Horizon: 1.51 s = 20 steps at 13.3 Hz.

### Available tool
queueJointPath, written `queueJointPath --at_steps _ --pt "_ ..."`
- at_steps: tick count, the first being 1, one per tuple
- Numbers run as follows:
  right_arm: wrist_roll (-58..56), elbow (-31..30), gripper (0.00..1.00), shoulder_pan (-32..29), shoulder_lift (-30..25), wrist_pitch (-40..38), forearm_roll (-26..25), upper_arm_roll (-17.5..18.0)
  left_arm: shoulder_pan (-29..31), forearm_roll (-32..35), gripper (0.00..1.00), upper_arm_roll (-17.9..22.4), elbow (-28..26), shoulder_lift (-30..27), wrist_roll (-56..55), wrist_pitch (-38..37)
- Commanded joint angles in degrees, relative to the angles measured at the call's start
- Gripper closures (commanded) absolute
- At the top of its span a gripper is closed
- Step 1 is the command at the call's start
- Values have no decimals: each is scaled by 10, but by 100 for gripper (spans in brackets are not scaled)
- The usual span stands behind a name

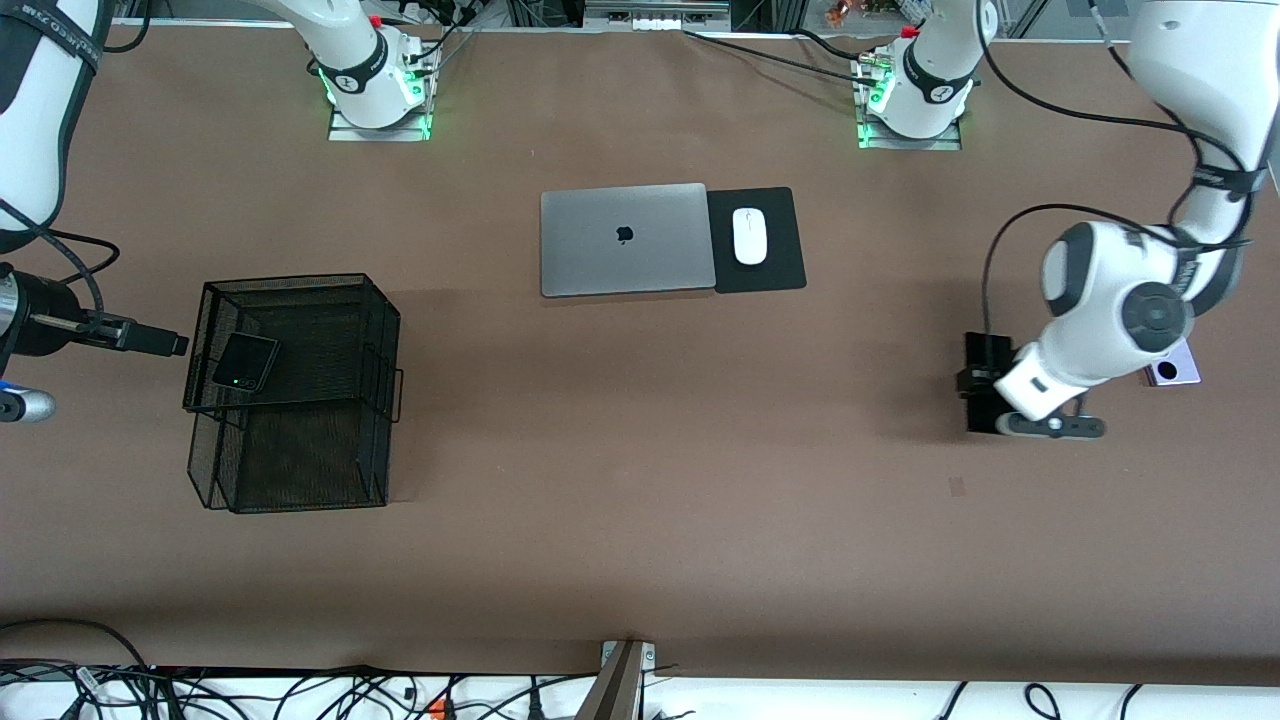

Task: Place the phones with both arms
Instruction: 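Carry the black phone toward the laptop while the right gripper withdraws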

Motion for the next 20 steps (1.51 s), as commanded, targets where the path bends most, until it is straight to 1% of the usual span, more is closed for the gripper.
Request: queueJointPath --at_steps 1,2,3,4,5,6,7,8,10,11,12,13,14,16,17,19,20 --pt "-1 25 0 -65 9 -14 3 78 -82 0 100 6 59 23 -87 -51" --pt "-2 27 0 -105 2 -12 -33 144 -115 0 100 6 75 37 -127 -53" --pt "-1 41 0 -148 -3 -15 -75 218 -146 0 100 6 93 53 -168 -53" --pt "4 43 0 -190 -9 -16 -107 282 -176 0 100 6 116 70 -207 -53" --pt "6 42 0 -227 -13 -9 -129 333 -200 0 100 6 141 89 -241 -53" --pt "6 42 0 -254 -13 6 -140 375 -225 0 100 6 165 108 -270 -54" --pt "6 40 0 -273 -13 34 -142 399 -247 0 100 7 191 126 -293 -54" --pt "5 29 0 -287 -15 47 -142 418 -267 0 100 7 213 140 -308 -54" --pt "6 -16 1 -297 -42 64 -155 429 -313 -2 100 9 252 168 -341 -53" --pt "6 -48 1 -304 -60 87 -166 444 -331 -5 100 9 270 183 -354 -53" --pt "5 -75 1 -327 -74 117 -176 479 -346 -6 100 10 287 198 -375 -52" --pt "6 -80 1 -344 -76 126 -188 509 -362 -7 100 10 311 216 -391 -49" --pt "6 -76 1 -352 -75 127 -194 519 -383 -7 100 11 348 242 -404 -47" --pt "22 -60 0 -349 -71 120 -192 516 -418 -7 100 11 424 294 -430 -46" --pt "61 -60 0 -347 -70 119 -190 516 -436 -7 100 12 448 308 -445 -42" --pt "121 -60 0 -341 -70 119 -189 518 -455 -7 100 13 480 330 -459 2" --pt "123 -60 0 -341 -71 119 -191 519 -460 -7 100 13 487 339 -459 21"
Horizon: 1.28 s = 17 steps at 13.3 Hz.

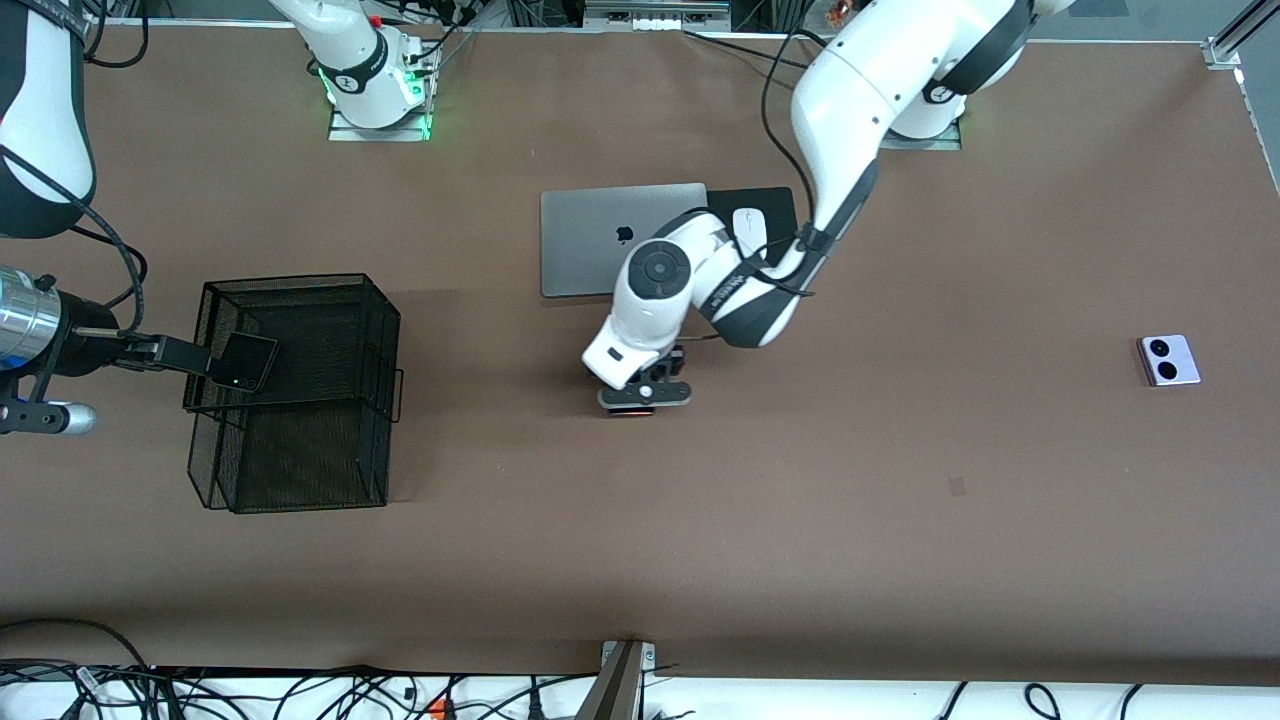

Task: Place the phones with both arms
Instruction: 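Carry the black phone toward the laptop while the right gripper withdraws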

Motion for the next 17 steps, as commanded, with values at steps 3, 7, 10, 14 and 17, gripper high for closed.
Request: queueJointPath --at_steps 3,7,10,14,17 --pt "30 -13 0 -4 -15 0 -13 12 -34 -5 100 30 59 58 -9 97" --pt "30 -13 0 -7 -17 -1 -16 7 -60 -6 95 78 82 95 -29 140" --pt "34 -14 0 -6 -16 -1 -14 8 -59 -7 52 78 87 98 -35 140" --pt "30 -15 0 -5 -12 -1 -9 9 -59 -7 0 79 96 95 -75 135" --pt "27 -14 0 -6 -15 -1 -9 9 -55 -8 0 77 96 78 -71 88"
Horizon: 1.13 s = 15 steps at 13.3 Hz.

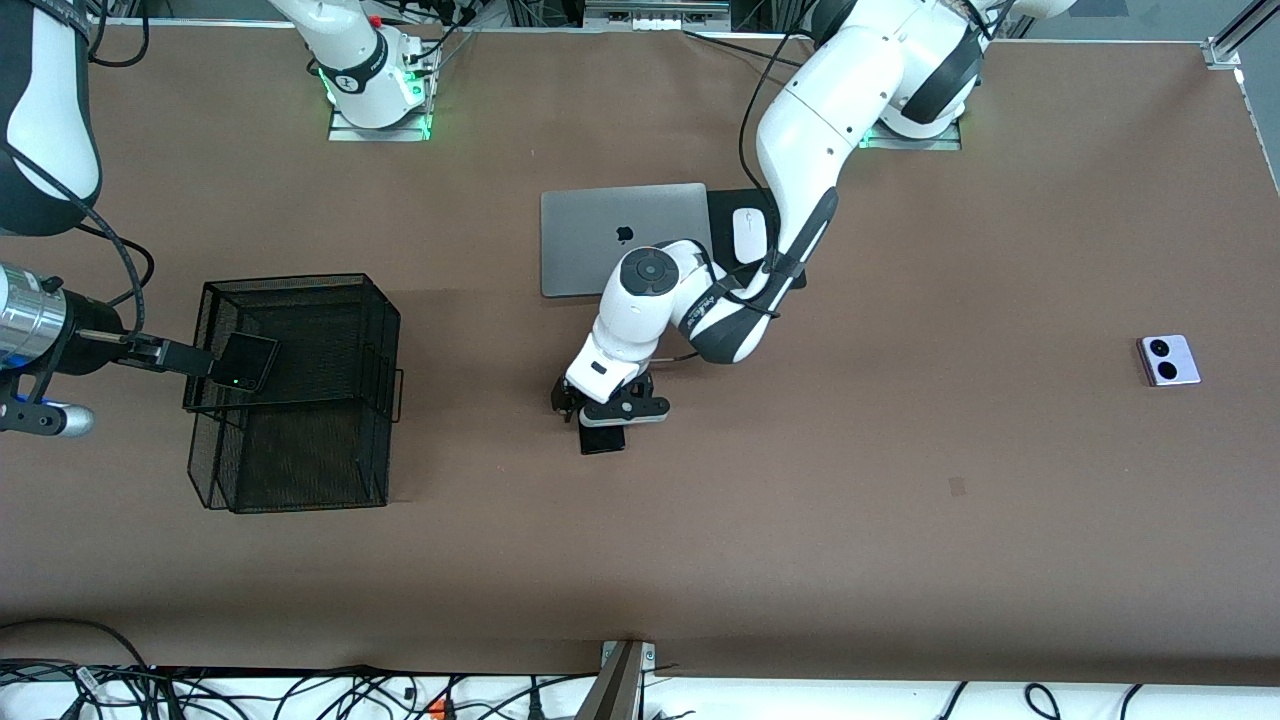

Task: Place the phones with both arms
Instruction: 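Lower the black phone onto the table and open the left gripper, then grasp the black phone with the right gripper while the left gripper returns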

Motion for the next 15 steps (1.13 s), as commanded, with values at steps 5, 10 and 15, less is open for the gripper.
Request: queueJointPath --at_steps 5,10,15 --pt "8 -11 0 -5 -14 -23 1 6 37 -21 0 -4 14 -68 88 -183" --pt "34 -9 0 83 5 29 25 18 84 -34 0 -3 -20 -127 234 -340" --pt "146 -12 0 228 92 188 15 17 167 -20 0 3 -218 -263 414 -359"
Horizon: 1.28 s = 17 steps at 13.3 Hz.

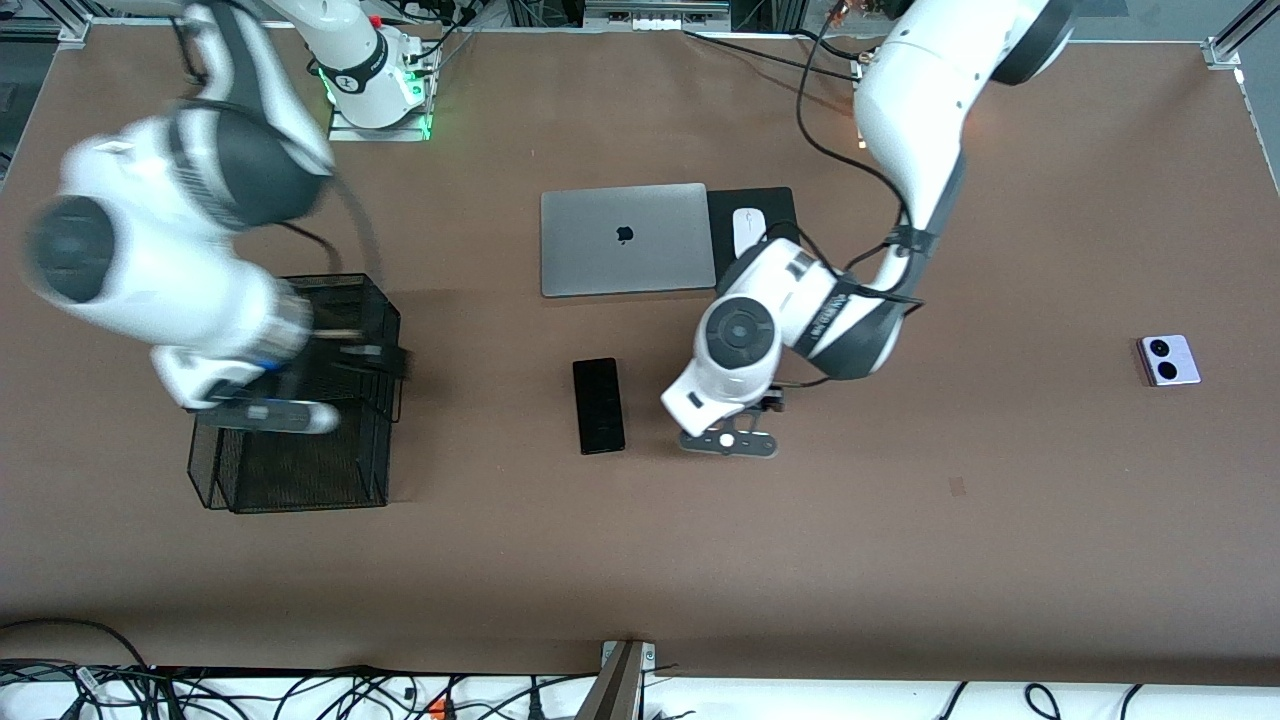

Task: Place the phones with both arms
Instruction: 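Grasp the black phone with the right gripper while the left gripper returns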

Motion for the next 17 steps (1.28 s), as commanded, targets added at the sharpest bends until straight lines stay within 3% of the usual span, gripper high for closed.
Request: queueJointPath --at_steps 1,5,7,12,17 --pt "20 6 0 60 68 88 -13 -7 60 14 0 0 -167 -123 118 4" --pt "31 8 0 126 158 194 -16 -9 147 76 0 0 -266 -195 272 4" --pt "28 9 0 135 190 205 -46 -9 197 83 0 0 -290 -223 357 5" --pt "16 8 0 160 229 248 -103 -9 324 94 0 -1 -299 -253 516 15" --pt "22 8 0 174 247 282 -104 -9 444 86 0 -1 -296 -255 517 54"
